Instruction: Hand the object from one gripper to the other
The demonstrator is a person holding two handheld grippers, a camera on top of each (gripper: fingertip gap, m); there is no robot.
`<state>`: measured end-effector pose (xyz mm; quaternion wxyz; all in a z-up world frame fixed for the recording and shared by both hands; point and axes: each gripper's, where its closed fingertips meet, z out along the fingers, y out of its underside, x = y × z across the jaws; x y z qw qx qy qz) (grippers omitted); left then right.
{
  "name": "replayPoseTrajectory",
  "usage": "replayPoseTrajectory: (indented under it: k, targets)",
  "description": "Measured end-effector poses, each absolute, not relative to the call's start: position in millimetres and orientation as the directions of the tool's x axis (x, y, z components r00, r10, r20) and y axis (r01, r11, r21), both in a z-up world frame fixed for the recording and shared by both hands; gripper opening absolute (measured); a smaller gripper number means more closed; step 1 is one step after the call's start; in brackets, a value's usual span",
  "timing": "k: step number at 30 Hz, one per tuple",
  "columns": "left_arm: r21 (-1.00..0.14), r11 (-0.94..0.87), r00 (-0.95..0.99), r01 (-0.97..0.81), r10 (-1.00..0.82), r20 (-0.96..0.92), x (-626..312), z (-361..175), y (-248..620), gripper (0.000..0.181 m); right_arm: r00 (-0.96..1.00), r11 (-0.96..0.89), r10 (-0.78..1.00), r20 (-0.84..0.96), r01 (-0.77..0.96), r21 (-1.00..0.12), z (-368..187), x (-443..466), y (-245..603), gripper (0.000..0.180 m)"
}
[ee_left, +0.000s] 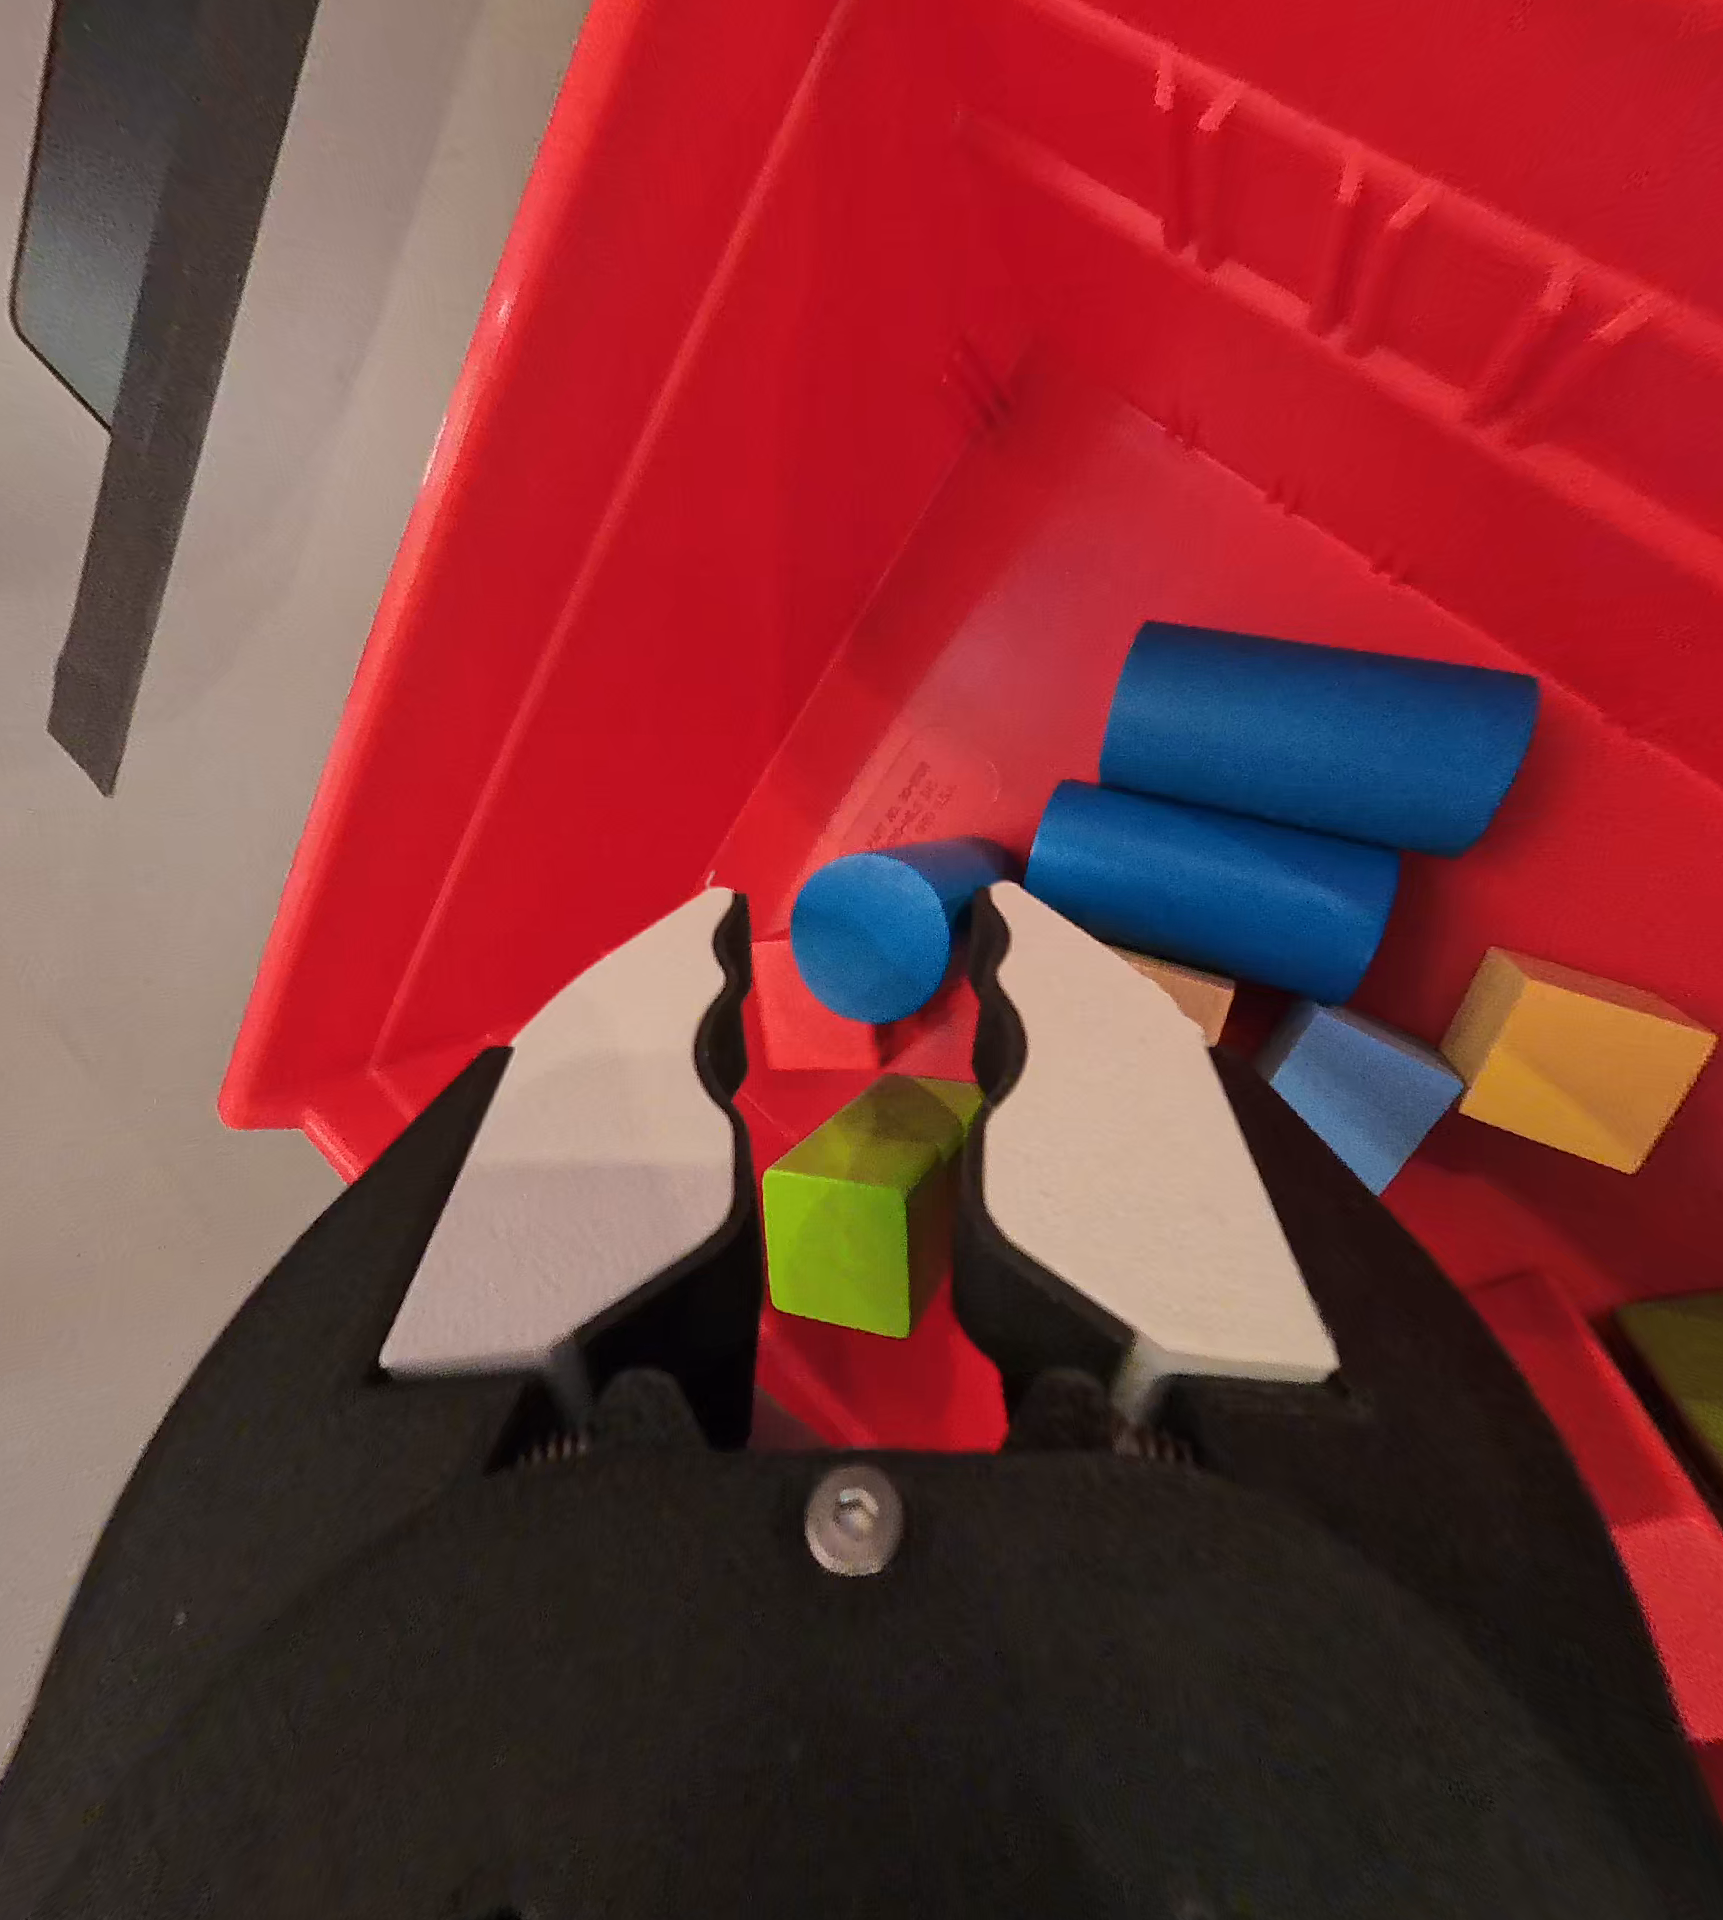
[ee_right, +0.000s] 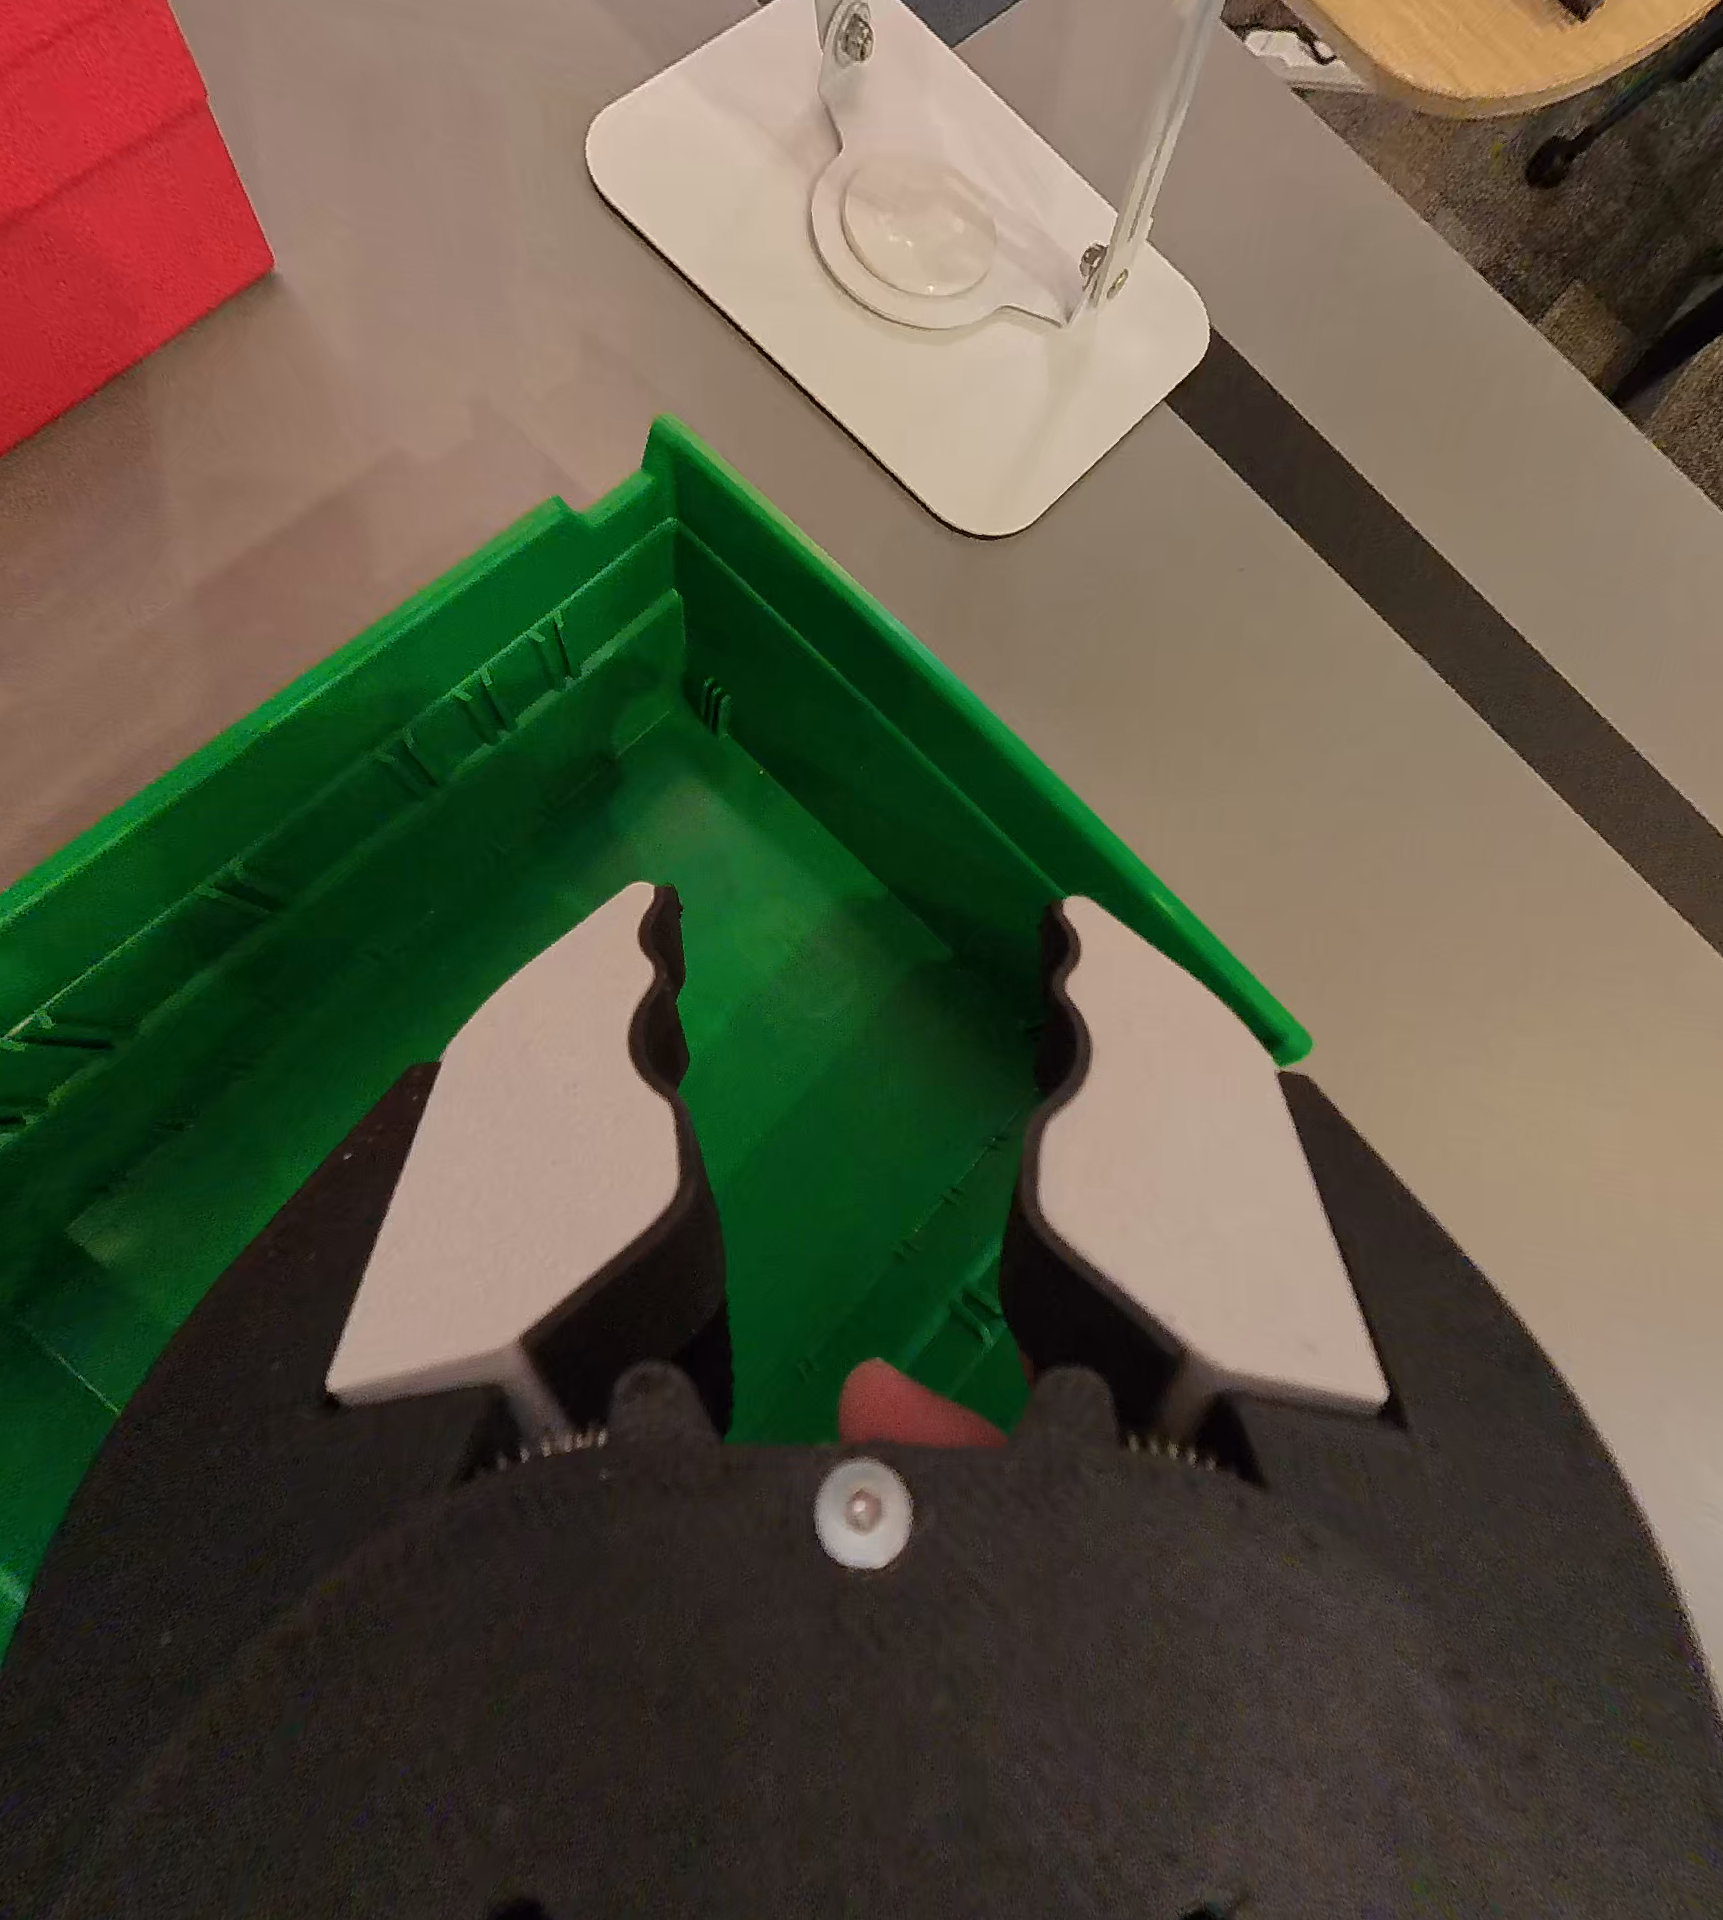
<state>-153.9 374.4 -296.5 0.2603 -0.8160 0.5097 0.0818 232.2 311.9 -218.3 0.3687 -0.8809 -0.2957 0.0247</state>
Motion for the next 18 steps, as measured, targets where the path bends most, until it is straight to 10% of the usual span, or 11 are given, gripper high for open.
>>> replayPoseTrajectory:
  k: [1,18]
  targets:
    - [-0.333,-0.352,0.468,-0.875,-0.79,-0.395,-154.9,-297.1,374.0,0.042,0.824,-0.552,0.539,0.176,0.503,-0.665,-217.6,232.1,311.9,0.066]
    - [-0.284,-0.37,0.449,-0.885,-0.839,-0.307,-158.1,-304.4,370.0,0.035,0.826,-0.549,0.534,0.179,0.5,-0.67,-215.1,234.1,312.1,0.066]
